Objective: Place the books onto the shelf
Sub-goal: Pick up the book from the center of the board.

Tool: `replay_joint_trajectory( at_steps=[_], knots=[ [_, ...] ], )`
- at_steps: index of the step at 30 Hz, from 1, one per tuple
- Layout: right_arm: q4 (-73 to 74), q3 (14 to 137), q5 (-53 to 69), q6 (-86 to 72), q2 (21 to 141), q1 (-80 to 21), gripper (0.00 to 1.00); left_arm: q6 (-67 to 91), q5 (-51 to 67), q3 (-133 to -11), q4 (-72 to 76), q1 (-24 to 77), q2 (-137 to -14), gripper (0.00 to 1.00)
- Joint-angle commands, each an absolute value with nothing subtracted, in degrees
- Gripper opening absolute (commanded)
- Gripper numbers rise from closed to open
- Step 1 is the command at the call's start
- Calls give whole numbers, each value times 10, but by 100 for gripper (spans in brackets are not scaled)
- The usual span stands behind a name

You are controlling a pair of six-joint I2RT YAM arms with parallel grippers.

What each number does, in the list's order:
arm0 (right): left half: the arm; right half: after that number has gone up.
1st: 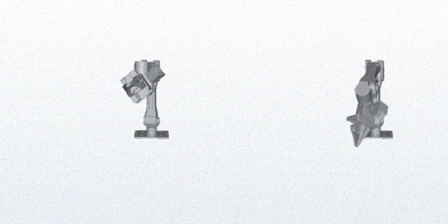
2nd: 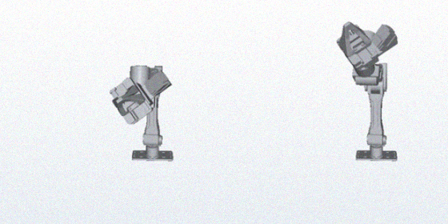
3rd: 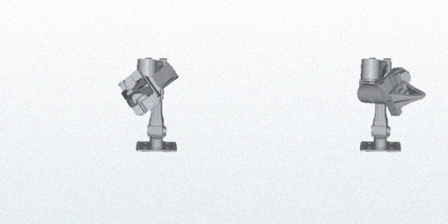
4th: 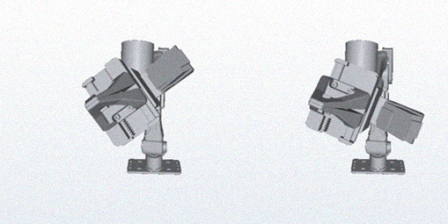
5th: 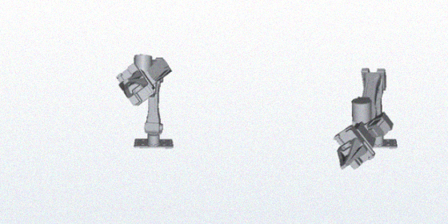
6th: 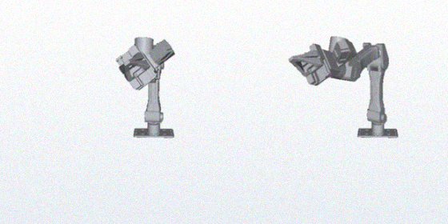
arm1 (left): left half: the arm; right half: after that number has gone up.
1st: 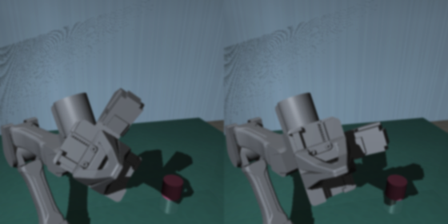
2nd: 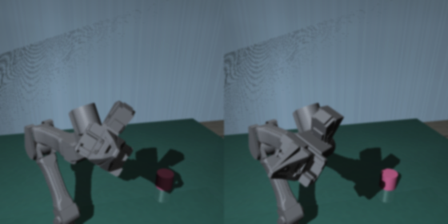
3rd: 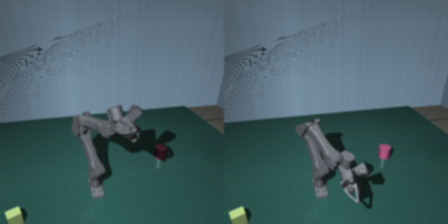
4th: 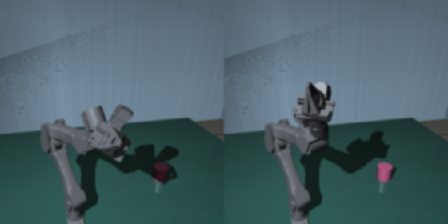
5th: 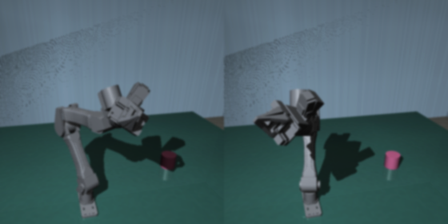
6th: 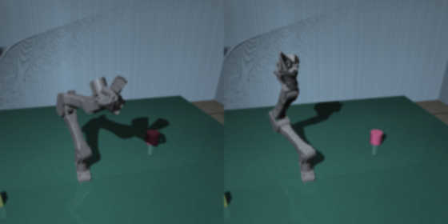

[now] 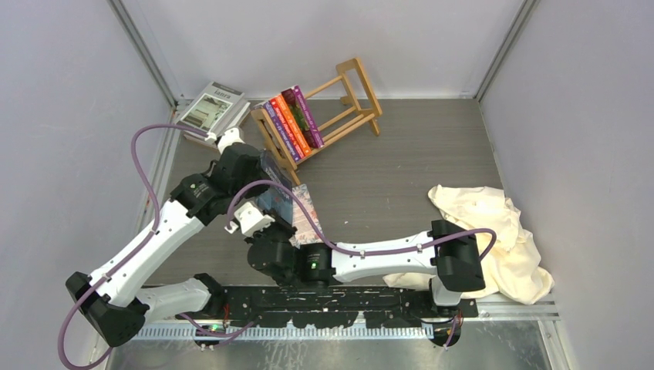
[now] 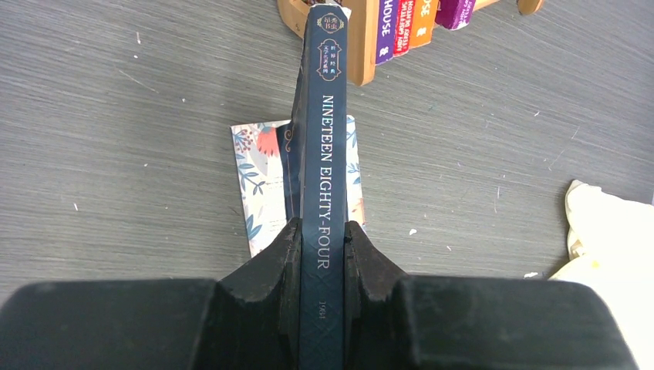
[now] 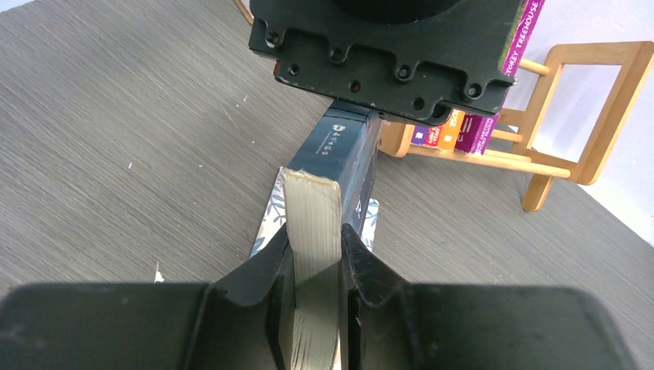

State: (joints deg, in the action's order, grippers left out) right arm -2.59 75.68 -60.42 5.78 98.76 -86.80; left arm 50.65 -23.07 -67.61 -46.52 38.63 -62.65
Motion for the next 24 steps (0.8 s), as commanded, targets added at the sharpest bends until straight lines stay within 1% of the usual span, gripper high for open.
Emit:
replay_joint_trajectory(
  at_steps=[1,3,11,13,16,24],
  knots=[
    [-27,780,-619,33,971,-861,1,521,-237,-707,-415,390,-595,0],
    [-23,775,-616,28,961,-859,1,524,-240,-706,-412,389,-594,1],
    [-30,726,-581,18,890,-845,1,533,-246,-718,-398,383,-605,44],
    [-32,714,-570,22,872,-841,1,534,-237,-724,-399,375,-612,50],
    [-33,699,-558,34,849,-839,1,538,-217,-726,-392,356,-617,55],
    [-36,669,-536,51,789,-837,1,548,-130,-721,-380,288,-628,60]
  ],
)
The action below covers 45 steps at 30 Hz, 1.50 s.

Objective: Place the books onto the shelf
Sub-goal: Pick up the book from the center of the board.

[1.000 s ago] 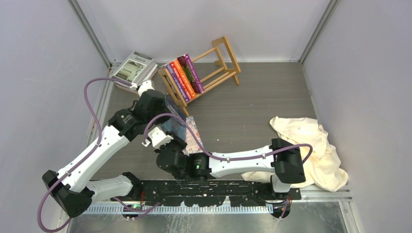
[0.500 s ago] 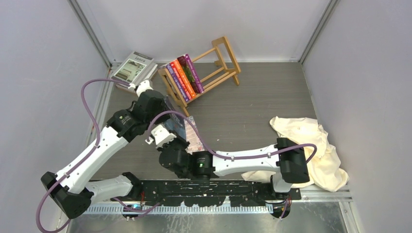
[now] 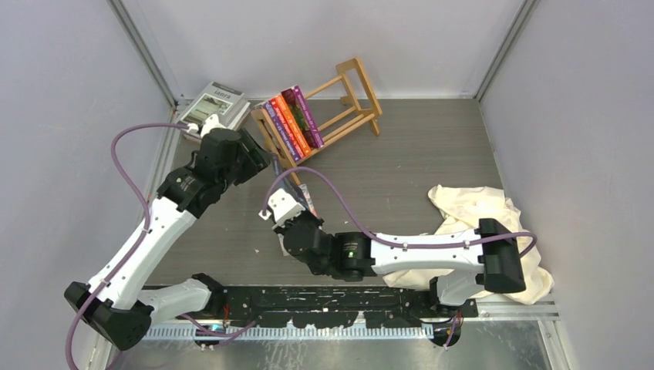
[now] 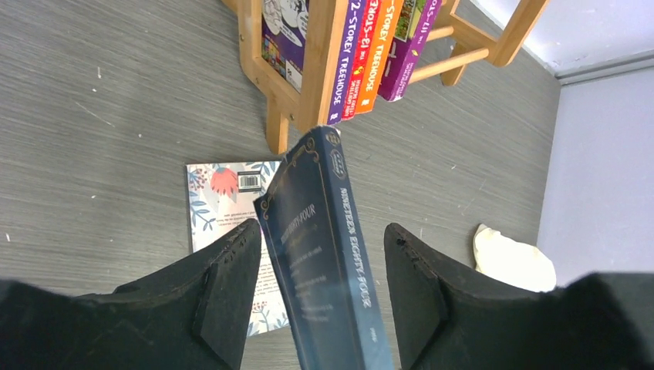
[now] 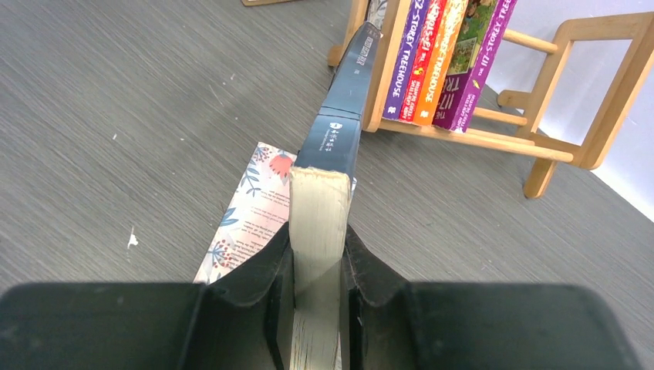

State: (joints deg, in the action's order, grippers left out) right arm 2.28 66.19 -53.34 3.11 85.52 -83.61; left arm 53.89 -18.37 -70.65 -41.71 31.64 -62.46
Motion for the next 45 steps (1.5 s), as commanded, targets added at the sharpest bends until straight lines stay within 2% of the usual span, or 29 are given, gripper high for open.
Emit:
replay_joint_trajectory(
  at_steps=[1,14,30,36,45],
  knots=[
    [-34,668,-529,54,780,-837,1,551,-114,-721,-376,279,-630,61],
    [47,678,-440,97,694,-835,1,602,68,-764,-353,225,-700,67],
    [37,670,-428,193,653,-836,1,627,183,-790,-370,221,-745,66],
    [34,670,-419,228,652,-836,1,636,204,-799,-366,221,-752,62],
    [5,659,-413,270,657,-837,1,642,241,-805,-357,221,-765,47]
  ],
)
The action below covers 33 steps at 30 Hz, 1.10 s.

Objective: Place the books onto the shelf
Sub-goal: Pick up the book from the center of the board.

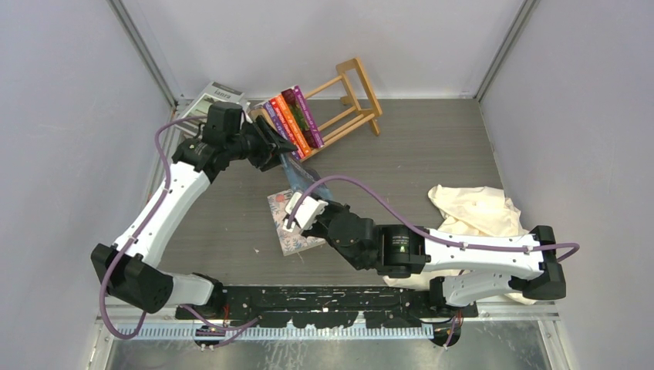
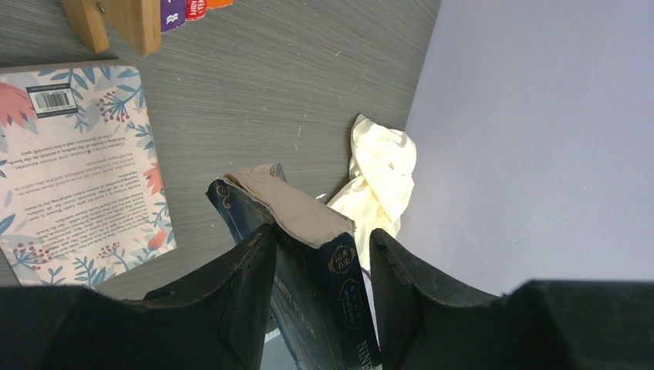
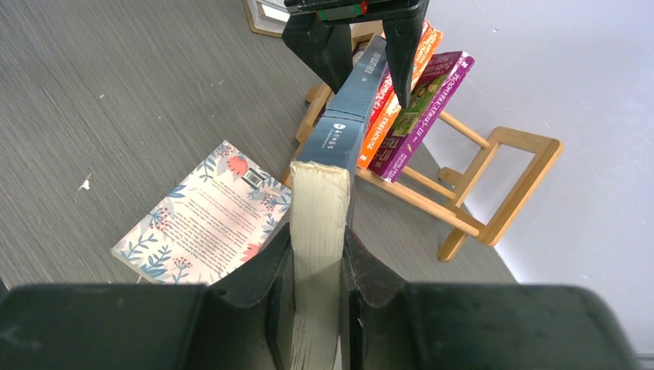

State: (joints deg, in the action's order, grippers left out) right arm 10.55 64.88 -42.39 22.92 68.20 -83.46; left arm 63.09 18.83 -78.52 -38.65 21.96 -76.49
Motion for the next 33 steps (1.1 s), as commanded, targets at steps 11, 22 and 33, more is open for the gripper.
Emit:
replay_joint_trajectory(
  at_steps=[11,22,33],
  knots=[
    [-25,656,-410,311,676,-837,1,648,287,-807,-341,221,-779,15],
    [-23,650,-486,270,686,-837,5,651,250,-794,-332,217,-763,0],
    [45,658,-562,145,710,-836,53,671,145,-793,-300,219,-735,0]
  ],
)
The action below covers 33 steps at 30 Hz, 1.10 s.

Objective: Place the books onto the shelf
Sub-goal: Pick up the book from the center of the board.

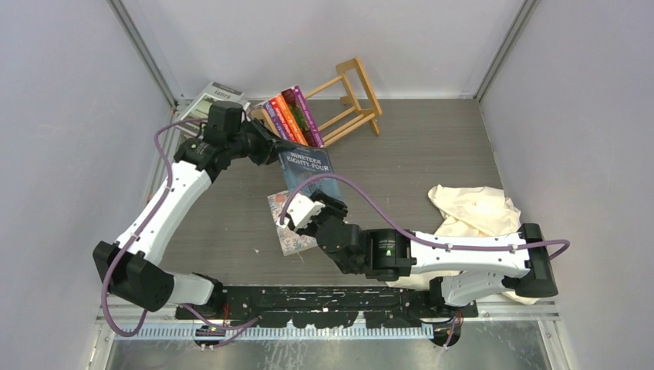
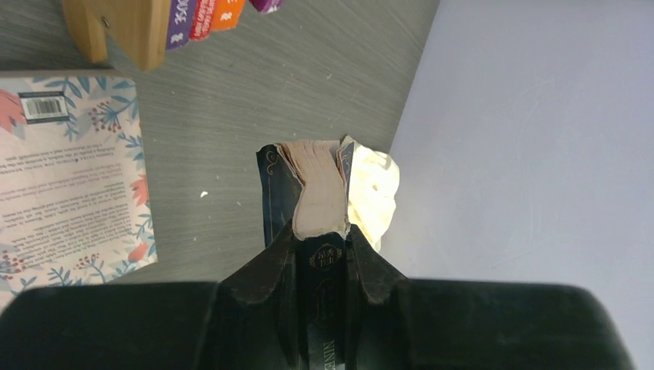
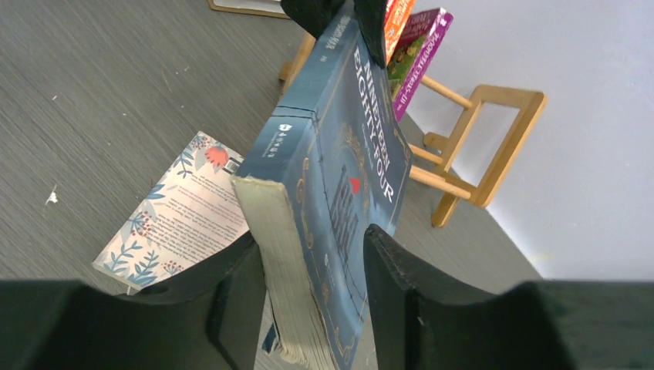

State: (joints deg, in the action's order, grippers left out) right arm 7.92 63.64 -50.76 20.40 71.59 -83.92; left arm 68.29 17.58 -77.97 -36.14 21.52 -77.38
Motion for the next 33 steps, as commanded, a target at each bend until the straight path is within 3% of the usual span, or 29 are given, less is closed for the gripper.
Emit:
replay_joint_trajectory(
  at_steps=[1,18,33],
  knots=[
    [47,659,-566,137,710,-837,53,668,136,-797,-301,221,-734,0],
    [160,754,-611,46,772,-840,60,629,-27,-838,-301,281,-727,0],
    [238,867,-616,1,857,-838,64,603,-84,-842,-304,315,-716,0]
  ],
)
